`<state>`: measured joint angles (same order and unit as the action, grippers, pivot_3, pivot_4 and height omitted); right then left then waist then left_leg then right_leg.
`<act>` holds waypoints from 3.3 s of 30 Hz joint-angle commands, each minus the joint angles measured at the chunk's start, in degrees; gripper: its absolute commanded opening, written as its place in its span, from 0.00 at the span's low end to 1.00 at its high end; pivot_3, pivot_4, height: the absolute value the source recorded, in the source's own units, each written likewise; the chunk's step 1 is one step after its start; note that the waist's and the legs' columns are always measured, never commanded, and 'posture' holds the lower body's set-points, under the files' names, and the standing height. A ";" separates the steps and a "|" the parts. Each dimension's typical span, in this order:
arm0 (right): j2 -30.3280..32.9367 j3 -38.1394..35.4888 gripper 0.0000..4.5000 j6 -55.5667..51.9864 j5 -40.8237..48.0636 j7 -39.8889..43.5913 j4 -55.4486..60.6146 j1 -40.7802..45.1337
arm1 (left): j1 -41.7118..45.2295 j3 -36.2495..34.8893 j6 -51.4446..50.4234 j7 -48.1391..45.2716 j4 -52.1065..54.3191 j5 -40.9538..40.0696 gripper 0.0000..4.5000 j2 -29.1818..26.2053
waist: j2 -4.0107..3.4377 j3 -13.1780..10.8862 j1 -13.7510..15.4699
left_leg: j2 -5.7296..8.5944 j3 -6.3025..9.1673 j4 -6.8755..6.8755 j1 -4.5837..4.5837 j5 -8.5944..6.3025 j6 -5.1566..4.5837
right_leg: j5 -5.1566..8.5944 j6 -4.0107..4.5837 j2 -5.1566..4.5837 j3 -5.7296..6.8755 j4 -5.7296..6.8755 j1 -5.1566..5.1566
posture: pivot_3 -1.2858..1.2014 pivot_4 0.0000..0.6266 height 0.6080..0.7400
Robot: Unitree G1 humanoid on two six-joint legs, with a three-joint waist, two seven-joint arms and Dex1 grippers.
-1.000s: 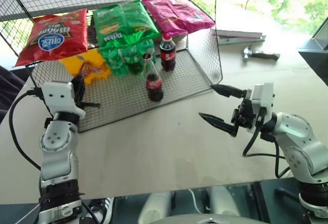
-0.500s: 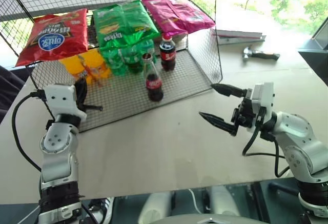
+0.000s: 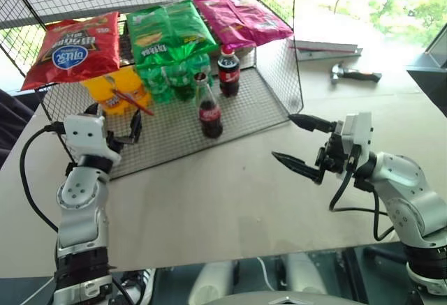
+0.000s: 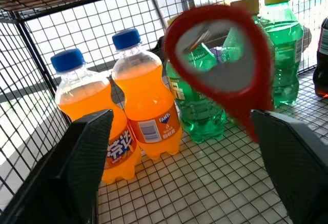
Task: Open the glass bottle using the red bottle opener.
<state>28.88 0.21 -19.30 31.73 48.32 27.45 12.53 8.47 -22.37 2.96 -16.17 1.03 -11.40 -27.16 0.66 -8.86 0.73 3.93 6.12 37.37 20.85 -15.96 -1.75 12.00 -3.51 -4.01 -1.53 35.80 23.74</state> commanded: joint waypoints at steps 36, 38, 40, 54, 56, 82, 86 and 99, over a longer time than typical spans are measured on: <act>0.42 -0.48 1.00 1.42 -0.23 0.10 0.91 0.49 | 8.25 -1.40 3.14 -0.25 -6.95 -5.86 0.02 1.67 | 0.01 0.00 -0.04 | 0.03 0.03 0.00 0.00 0.00 0.01 | 0.00 0.00 -0.01 0.01 0.02 0.01 | 0.52 0.24 1.00; 0.29 -0.33 1.00 1.53 -0.35 0.08 0.76 0.57 | 8.23 -2.39 1.15 -1.27 -4.39 -10.57 0.02 2.78 | 0.01 0.00 -0.04 | 0.02 0.03 0.00 0.01 0.00 0.01 | 0.00 0.00 -0.01 0.02 0.03 0.01 | 0.52 0.24 1.00; 0.16 -0.25 1.00 1.63 -0.42 0.05 0.62 0.61 | 8.05 -3.42 -1.52 -2.19 -1.01 -16.15 0.02 3.92 | 0.03 0.00 -0.05 | 0.02 0.03 0.01 0.01 0.00 0.01 | 0.00 0.00 -0.01 0.02 0.03 0.01 | 0.52 0.24 1.00; 0.17 -0.48 1.00 2.13 -0.61 0.37 -0.33 0.98 | 1.38 -8.22 -15.93 -2.55 12.42 -41.28 0.02 8.39 | 0.04 -0.01 -0.06 | 0.02 0.02 0.02 0.00 0.01 0.02 | 0.00 0.00 0.06 0.00 0.03 0.00 | 0.52 0.24 1.00; 0.09 -0.45 1.00 2.15 -0.55 0.35 -0.40 1.13 | 1.10 -8.99 -16.42 -2.16 12.79 -43.06 0.02 8.70 | 0.05 -0.01 -0.02 | 0.02 0.02 0.02 0.01 0.01 0.02 | 0.00 0.00 0.06 0.00 0.03 0.00 | 0.52 0.24 1.00; -1.89 -0.82 1.00 2.23 0.33 -0.53 -0.30 2.18 | 1.03 -10.96 -22.30 -1.38 14.19 -56.64 0.02 9.06 | 0.06 -0.01 -0.05 | 0.02 0.02 0.03 0.00 0.02 0.03 | 0.00 0.01 0.09 0.00 0.02 0.00 | 0.52 0.24 1.00; -1.70 -0.85 1.00 2.19 0.21 -0.38 -0.36 1.99 | -0.08 -9.96 -24.40 -2.33 16.02 -59.36 0.02 9.45 | 0.06 -0.01 -0.05 | 0.02 0.02 0.03 0.01 0.02 0.03 | 0.00 0.01 0.09 -0.01 0.02 0.00 | 0.52 0.24 1.00; -1.37 1.36 1.00 -9.76 3.54 -5.08 0.61 3.96 | -5.82 -2.29 -33.42 -7.29 24.80 -69.48 0.02 9.52 | 0.06 -0.01 -0.06 | 0.01 -0.01 0.03 0.00 0.02 0.03 | 0.01 0.02 0.09 -0.03 0.02 -0.01 | 0.52 0.24 1.00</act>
<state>27.71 1.01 -24.27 32.44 45.56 25.31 14.72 2.69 -26.48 -28.71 -21.79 21.43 -77.95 -17.15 0.73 -8.87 0.67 3.94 6.12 37.40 20.85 -15.94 -1.71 12.00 -3.49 -3.92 -1.56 35.82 23.73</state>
